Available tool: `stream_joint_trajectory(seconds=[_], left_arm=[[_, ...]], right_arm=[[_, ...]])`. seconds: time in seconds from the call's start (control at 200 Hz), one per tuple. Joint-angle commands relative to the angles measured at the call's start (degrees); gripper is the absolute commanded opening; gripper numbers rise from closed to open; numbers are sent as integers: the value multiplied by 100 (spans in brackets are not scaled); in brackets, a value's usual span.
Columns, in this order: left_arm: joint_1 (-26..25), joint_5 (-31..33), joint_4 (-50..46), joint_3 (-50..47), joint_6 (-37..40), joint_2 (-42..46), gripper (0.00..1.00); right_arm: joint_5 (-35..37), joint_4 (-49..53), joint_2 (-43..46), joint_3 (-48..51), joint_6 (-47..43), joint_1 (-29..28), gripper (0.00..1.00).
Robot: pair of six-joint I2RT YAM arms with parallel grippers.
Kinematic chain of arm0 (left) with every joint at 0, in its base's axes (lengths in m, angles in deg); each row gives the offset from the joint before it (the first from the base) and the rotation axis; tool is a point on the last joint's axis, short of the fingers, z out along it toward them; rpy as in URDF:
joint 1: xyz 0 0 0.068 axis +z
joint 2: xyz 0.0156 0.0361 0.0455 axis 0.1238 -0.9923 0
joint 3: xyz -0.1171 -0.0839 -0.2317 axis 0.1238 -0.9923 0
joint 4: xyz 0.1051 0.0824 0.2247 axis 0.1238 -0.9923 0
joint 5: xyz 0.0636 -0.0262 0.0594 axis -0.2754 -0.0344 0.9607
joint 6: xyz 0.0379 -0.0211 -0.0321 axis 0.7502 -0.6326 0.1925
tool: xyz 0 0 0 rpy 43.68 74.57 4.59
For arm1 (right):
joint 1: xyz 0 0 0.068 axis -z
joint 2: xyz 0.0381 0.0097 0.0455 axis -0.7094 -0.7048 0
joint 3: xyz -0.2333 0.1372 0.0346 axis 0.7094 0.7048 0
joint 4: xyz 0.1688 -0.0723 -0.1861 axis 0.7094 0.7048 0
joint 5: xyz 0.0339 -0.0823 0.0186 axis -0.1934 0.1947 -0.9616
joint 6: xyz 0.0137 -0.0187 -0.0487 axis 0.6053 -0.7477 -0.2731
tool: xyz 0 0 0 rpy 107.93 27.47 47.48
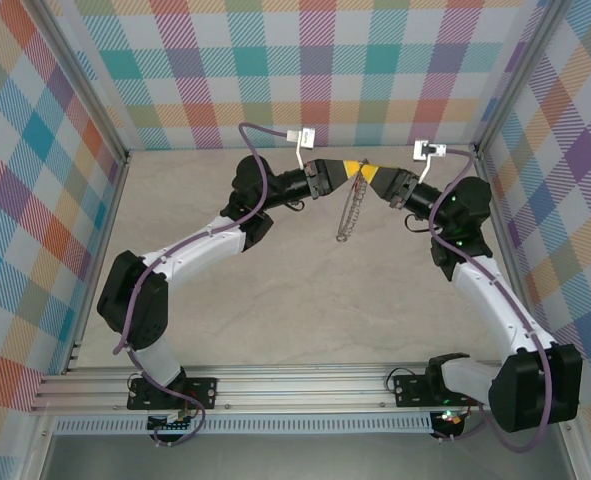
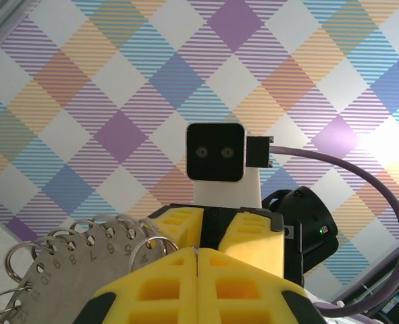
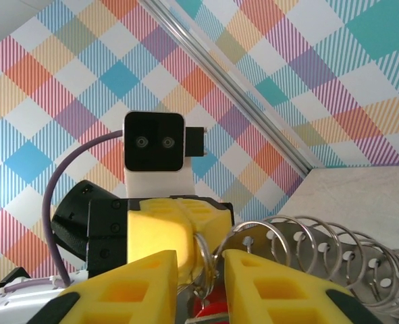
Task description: Put the keys on the keyring
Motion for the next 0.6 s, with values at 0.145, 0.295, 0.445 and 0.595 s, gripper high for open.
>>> stream_joint_trajectory(seconds=[0.145, 0.295, 0.445, 0.595], left_arm=[[-94, -35, 333, 255, 11, 2, 0], [-96, -34, 334, 232, 15, -18, 0], [-89, -17, 336, 211, 25, -11, 0], [-94, 24, 45, 214, 233, 71, 0]], right_arm=[[47, -189, -114, -230, -77, -33, 18], [41, -198, -99, -211, -86, -33, 7], [12, -182, -117, -235, -104, -33, 0], [-50, 83, -133, -298, -250, -25, 0]])
